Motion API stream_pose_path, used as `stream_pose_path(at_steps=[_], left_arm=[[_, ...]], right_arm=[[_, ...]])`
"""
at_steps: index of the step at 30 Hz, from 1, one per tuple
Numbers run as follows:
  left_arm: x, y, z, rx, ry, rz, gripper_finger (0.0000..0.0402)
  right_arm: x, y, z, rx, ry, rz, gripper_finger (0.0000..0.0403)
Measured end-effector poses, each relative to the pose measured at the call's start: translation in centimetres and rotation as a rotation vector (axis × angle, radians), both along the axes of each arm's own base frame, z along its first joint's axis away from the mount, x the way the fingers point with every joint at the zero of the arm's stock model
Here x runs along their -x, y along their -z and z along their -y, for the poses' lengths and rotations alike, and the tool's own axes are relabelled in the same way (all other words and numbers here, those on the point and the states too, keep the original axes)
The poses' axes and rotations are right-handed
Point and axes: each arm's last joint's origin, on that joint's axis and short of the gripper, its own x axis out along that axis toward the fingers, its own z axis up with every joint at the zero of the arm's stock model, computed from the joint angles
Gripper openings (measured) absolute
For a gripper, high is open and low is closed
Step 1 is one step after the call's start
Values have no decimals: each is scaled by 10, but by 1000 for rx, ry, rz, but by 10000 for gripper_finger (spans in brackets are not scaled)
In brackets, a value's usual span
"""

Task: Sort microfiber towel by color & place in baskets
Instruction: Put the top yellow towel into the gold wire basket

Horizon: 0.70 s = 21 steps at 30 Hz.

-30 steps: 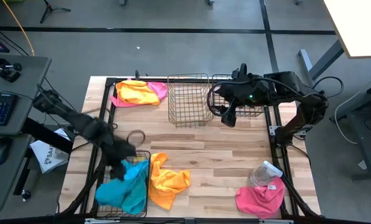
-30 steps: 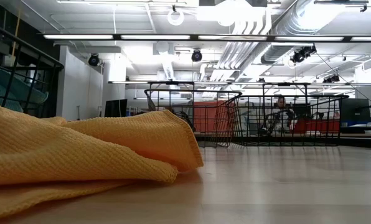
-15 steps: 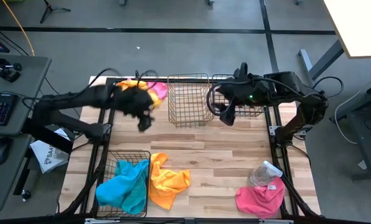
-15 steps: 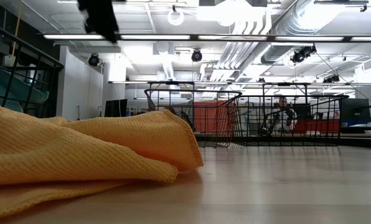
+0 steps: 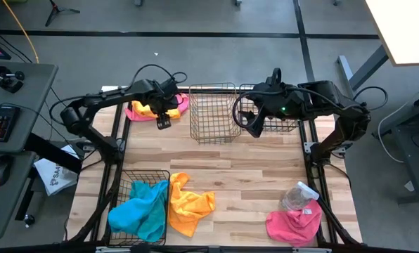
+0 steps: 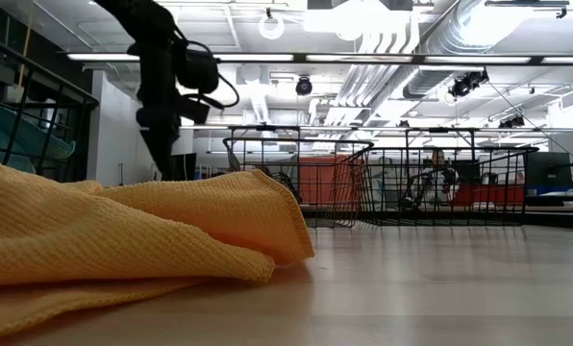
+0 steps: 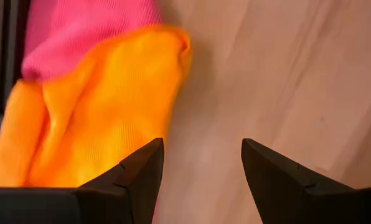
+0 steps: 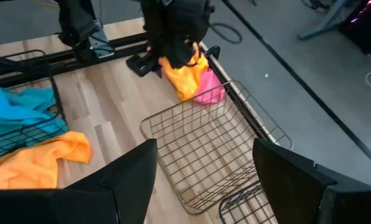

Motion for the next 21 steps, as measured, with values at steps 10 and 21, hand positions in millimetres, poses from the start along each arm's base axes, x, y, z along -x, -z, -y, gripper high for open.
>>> stream_pose_path(at_steps=[10, 21], left_arm=[[-12, 27, 19, -206, 137, 61, 204], [-19, 63, 49, -502, 101, 79, 204]], right_arm=[[0, 0, 1, 1, 27, 7, 259], [2, 1, 1, 8, 35, -12, 259]])
